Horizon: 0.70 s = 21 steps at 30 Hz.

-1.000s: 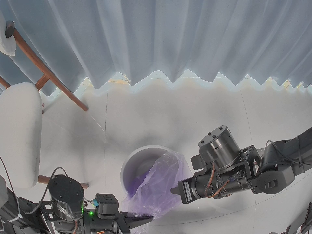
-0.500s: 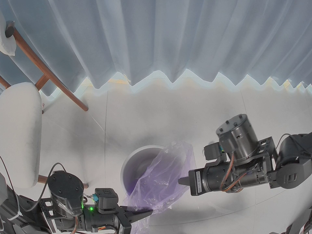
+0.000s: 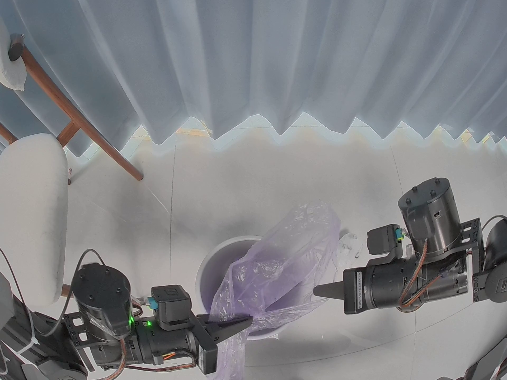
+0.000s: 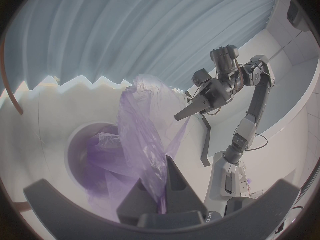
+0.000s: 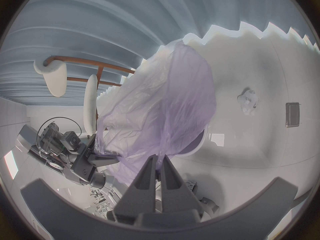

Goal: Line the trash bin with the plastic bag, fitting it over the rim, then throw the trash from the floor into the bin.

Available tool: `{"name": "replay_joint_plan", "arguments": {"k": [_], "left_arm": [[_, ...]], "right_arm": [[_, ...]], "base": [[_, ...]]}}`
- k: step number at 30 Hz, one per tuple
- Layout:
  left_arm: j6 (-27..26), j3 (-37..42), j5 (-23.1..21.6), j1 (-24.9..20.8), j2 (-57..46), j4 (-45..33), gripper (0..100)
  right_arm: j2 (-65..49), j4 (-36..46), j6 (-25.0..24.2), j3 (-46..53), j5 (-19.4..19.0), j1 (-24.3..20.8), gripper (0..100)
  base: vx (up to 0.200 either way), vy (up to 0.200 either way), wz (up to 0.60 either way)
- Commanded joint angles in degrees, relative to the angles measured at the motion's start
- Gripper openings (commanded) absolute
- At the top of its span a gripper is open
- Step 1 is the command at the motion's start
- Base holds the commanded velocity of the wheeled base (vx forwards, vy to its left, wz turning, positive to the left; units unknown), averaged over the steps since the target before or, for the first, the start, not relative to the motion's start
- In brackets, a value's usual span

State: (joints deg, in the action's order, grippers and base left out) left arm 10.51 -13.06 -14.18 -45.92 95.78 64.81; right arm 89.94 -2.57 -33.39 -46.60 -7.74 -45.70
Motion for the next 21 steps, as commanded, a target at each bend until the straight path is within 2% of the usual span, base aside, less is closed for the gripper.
{"name": "replay_joint_plan", "arguments": {"k": [1,4,9,13,21], "left_arm": [[0.0,-0.1,-0.1,0.4,2.6,0.2,0],[0.0,-0.1,-0.1,0.5,3.9,0.8,0],[0.0,0.1,0.6,0.6,6.3,6.4,0],[0.0,0.9,3.2,-0.2,8.9,11.0,0],[0.9,1.2,3.3,-0.2,8.7,11.7,0]], "right_arm": [[-0.6,-0.1,0.0,0.5,-0.7,0.0,0],[-0.4,-0.1,0.0,0.8,-1.9,0.0,0],[0.4,-0.2,-0.4,0.7,-3.1,0.4,0],[0.2,-3.7,-2.9,0.9,-3.1,0.4,0],[-0.4,-4.9,-4.1,1.3,-3.1,1.1,0]], "base": [[0.0,0.0,0.0],[0.0,0.0,0.0],[0.0,0.0,0.0],[0.0,0.0,0.0],[0.0,0.0,0.0]]}}
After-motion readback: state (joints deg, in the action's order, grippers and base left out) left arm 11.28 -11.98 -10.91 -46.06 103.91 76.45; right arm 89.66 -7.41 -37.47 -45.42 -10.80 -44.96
